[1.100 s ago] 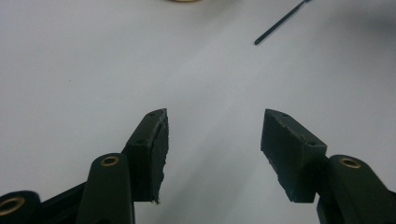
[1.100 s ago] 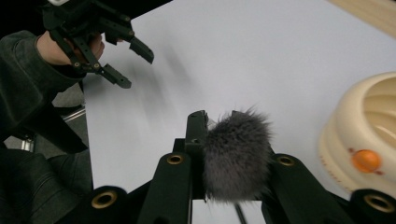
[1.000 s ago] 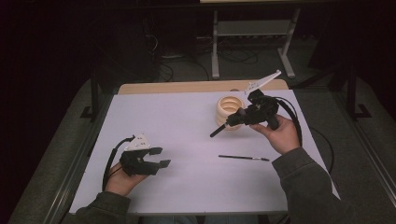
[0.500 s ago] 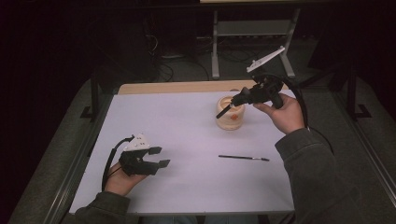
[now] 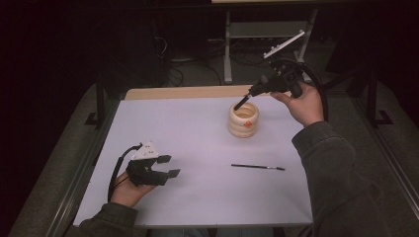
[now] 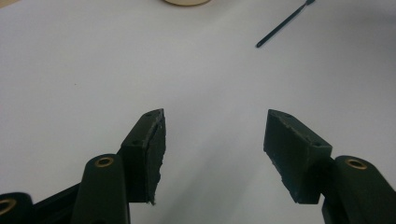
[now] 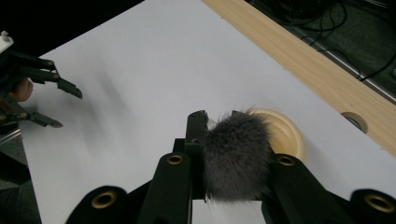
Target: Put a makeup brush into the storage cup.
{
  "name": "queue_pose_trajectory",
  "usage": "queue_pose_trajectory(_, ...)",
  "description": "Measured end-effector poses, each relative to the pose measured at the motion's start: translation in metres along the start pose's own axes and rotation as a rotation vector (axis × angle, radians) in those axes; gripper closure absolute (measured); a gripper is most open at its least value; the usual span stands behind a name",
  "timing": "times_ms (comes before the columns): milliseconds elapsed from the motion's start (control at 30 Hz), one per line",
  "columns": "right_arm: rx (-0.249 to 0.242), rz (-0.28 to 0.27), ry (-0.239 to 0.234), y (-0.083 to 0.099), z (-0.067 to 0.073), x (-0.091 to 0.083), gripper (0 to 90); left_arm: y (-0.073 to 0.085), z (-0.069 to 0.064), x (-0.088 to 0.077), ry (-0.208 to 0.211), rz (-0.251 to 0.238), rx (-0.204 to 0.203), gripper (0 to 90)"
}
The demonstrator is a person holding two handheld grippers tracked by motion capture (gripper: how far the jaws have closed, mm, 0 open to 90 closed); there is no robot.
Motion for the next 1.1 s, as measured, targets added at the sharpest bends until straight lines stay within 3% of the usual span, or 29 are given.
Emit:
queue_pose_trajectory(467, 0.030, 0.010, 0.054, -0.006, -0.019, 0.001, 76.6, -0.001, 0.000, 0.000, -0.004, 0.000, 0.004, 37.5)
queue_pose_trajectory(1100, 0.052, 0.038, 0.083, -0.003, -0.028, 0.018, 76.6, 0.000, 0.000, -0.001, -0.006, 0.002, 0.005, 37.2)
Point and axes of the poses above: each handheld gripper's, and its own axes: x roughly forward along the jaws, y roughly out of its underside, z roughly to its left, the point moved 6 cm from there along x, roughly forward along the jaws, and after that the axes turned 13 degrees about y, right-handed, at the moved point
